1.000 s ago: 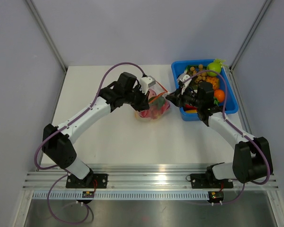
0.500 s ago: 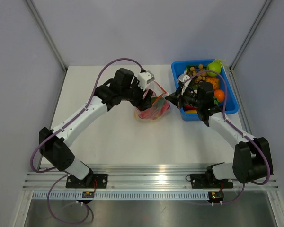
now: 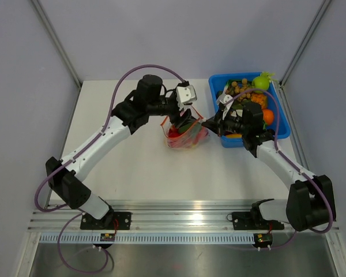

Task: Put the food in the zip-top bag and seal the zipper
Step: Zip the zipper food storage bag at the center of the board.

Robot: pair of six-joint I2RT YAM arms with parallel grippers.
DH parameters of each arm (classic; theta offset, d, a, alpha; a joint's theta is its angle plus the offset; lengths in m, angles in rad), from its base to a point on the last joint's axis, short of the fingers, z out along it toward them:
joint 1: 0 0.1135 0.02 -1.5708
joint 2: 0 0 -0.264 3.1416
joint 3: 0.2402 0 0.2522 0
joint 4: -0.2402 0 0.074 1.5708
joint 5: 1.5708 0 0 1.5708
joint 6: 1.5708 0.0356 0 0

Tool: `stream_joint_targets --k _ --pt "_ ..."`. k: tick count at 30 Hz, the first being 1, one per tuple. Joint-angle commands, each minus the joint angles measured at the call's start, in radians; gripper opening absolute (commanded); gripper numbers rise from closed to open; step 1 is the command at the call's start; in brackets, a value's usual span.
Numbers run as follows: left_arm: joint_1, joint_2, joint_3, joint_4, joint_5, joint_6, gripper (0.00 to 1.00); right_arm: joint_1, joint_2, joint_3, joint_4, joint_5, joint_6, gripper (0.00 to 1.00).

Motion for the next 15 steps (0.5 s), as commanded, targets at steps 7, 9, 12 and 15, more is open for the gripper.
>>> stream_joint_targets --k 7,9,12,15 --pt "-0.036 0.040 -0.023 0.121 0.225 0.356 0.67 0.000 -0.066 0.005 -0.027 -0.047 -0.030 0.00" --pt "-0.036 0.092 0.025 0.047 0.246 0.375 0.66 0.000 -0.071 0.004 -0.029 -0.047 -0.035 0.00" --pt "-0.044 0.151 0.092 -0.019 0.259 0.390 0.64 0.002 -0.078 0.000 -0.032 -0.047 -0.037 0.00" --pt "-0.060 0.188 0.119 -0.050 0.240 0.415 0.63 0.000 -0.086 -0.004 -0.033 -0.051 -0.037 0.00"
